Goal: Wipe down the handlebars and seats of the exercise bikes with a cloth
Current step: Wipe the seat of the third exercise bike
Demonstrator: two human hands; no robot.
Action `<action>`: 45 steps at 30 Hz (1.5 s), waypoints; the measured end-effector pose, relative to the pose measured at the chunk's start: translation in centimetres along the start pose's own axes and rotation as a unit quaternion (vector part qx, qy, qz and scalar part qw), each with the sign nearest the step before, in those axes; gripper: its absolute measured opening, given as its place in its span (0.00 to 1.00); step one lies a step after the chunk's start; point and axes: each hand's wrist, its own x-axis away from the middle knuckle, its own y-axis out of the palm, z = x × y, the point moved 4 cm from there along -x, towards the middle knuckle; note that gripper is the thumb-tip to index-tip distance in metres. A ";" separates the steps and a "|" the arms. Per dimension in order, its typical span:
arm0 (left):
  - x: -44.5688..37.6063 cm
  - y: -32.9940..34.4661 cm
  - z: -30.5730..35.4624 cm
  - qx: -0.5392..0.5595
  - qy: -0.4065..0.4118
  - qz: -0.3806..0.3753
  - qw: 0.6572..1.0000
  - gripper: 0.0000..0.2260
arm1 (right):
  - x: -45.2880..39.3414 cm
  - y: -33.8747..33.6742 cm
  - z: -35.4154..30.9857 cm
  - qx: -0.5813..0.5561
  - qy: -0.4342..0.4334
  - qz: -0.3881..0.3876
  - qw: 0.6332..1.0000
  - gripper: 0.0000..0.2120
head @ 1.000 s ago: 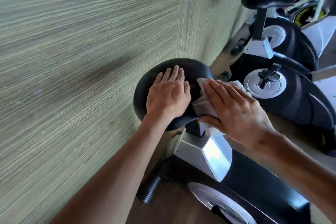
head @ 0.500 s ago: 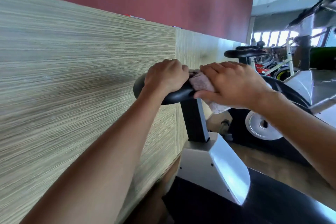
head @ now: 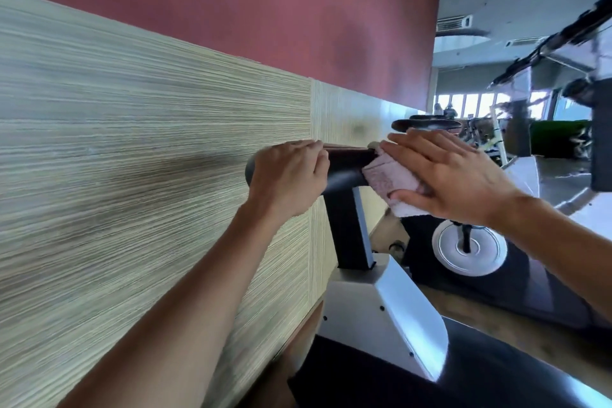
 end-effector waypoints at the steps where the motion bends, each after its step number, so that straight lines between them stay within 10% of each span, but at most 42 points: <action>1: 0.0 0.0 0.0 -0.005 0.000 -0.001 1.000 0.18 | -0.6 0.2 -0.7 0.019 -0.009 0.019 1.000 0.36; 7: -0.2 -0.1 0.1 -0.005 -0.009 -0.008 1.000 0.22 | -5.3 1.6 -7.0 0.136 -0.037 0.136 0.981 0.32; 13: 0.4 -0.4 0.0 0.006 0.004 -0.019 1.000 0.26 | -1.1 1.0 -2.4 0.197 -0.067 0.073 0.975 0.34; 45: 0.0 -0.6 0.4 0.059 -0.053 -0.063 0.995 0.20 | -4.5 1.9 -5.6 0.048 0.000 0.081 0.996 0.38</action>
